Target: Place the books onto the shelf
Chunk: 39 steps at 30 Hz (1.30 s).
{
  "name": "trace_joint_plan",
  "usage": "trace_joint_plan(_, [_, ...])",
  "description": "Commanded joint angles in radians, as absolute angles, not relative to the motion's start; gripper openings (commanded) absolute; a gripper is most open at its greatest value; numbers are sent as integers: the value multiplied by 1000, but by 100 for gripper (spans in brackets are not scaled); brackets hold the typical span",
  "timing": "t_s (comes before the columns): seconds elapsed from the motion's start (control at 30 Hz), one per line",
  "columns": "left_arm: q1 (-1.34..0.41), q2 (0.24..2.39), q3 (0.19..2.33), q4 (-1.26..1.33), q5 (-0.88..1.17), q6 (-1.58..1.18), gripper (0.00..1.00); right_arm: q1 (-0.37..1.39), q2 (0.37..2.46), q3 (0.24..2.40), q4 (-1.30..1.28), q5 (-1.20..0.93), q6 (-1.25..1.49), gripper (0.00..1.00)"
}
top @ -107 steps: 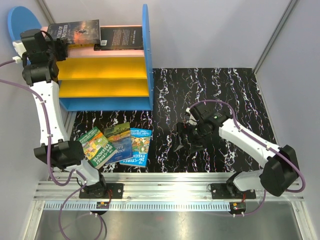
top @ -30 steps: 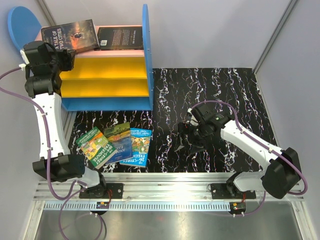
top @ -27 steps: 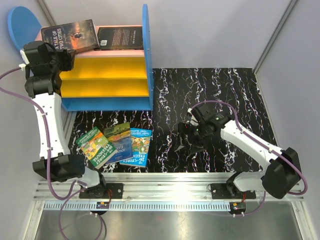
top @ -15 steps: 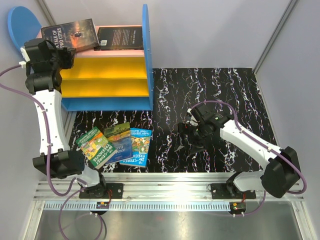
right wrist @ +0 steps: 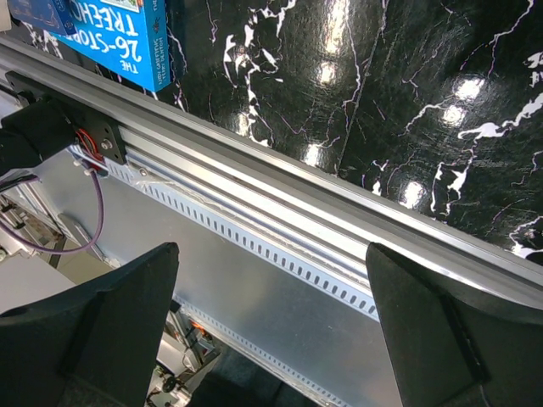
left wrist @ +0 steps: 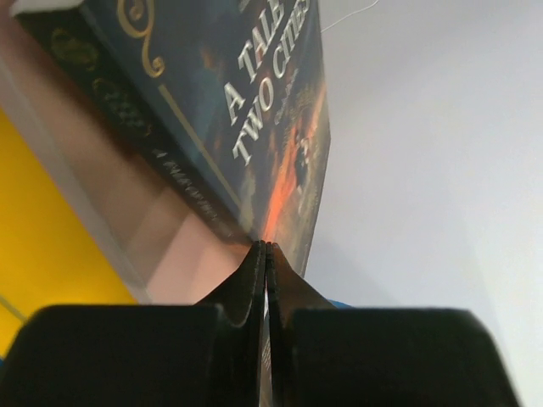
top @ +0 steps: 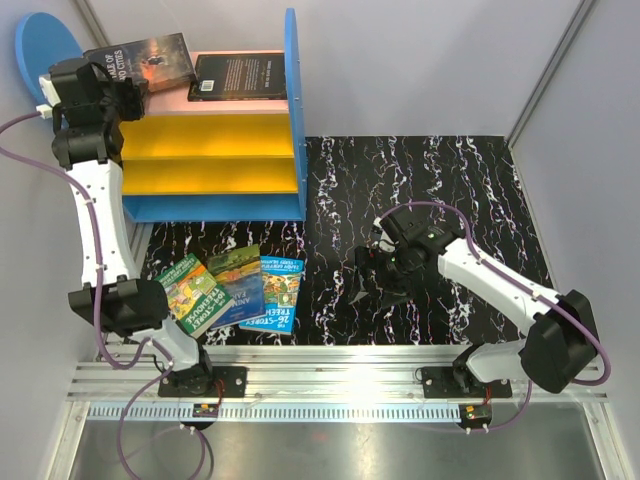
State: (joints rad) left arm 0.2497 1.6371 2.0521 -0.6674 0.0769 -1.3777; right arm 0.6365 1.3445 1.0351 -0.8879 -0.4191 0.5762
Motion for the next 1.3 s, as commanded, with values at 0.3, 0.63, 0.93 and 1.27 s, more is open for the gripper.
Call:
trace_joint_plan(0.3, [278, 1690, 2164, -624, 31, -1373, 0, 614, 1364, 1061, -899, -408, 537, 100])
trace_joint_plan(0.63, [244, 1510, 1961, -618, 63, -1341, 0, 604, 1382, 1060, -897, -416, 528, 100])
trace_joint_plan(0.93, [245, 1460, 1839, -603, 41, -1316, 0, 604, 1387, 1055, -891, -425, 531, 100])
trace_joint_plan(1.27, [250, 1548, 1931, -604, -25, -1286, 0, 604, 1394, 1068, -913, -407, 520, 100])
